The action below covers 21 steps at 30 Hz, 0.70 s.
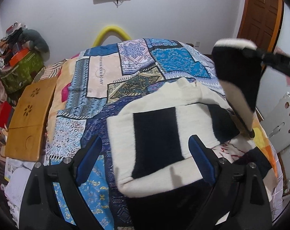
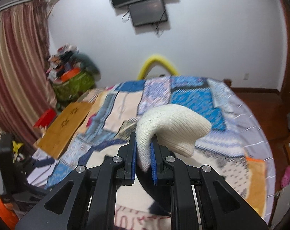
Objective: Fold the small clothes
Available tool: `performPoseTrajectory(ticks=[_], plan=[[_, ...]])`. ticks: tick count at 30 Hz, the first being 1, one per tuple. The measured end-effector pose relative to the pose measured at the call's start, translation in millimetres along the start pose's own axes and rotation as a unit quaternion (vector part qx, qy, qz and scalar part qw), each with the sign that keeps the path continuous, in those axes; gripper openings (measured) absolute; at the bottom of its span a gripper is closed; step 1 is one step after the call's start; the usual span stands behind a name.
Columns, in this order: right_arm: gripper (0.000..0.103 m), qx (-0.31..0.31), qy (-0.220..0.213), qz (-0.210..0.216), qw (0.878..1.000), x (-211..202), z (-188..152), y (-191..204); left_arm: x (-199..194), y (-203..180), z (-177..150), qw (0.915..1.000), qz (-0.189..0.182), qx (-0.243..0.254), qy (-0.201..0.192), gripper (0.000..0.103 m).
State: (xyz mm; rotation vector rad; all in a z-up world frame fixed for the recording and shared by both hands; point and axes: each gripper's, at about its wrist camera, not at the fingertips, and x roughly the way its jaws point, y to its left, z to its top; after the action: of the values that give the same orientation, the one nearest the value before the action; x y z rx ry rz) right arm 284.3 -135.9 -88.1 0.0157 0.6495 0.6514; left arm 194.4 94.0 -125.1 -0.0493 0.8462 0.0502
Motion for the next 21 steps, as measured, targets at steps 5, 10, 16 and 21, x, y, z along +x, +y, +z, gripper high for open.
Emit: performPoseTrajectory(ticks=[5, 10, 16, 21], plan=[[0.012, -0.010, 0.044, 0.019, 0.999, 30, -17, 20, 1, 13, -3, 0.9999, 0.000, -0.016, 0.001, 0.092], [0.012, -0.008, 0.091, 0.039, 0.995, 56, -39, 34, 3, 20, -6, 0.9995, -0.002, -0.030, 0.006, 0.092], [0.017, -0.005, 0.144, 0.054, 0.988, 77, -56, 40, 1, 23, -7, 0.9995, 0.001, -0.031, 0.004, 0.092], [0.033, -0.002, 0.164, 0.066, 0.984, 75, -62, 41, 0, 23, -5, 0.9994, -0.001, -0.036, 0.002, 0.092]])
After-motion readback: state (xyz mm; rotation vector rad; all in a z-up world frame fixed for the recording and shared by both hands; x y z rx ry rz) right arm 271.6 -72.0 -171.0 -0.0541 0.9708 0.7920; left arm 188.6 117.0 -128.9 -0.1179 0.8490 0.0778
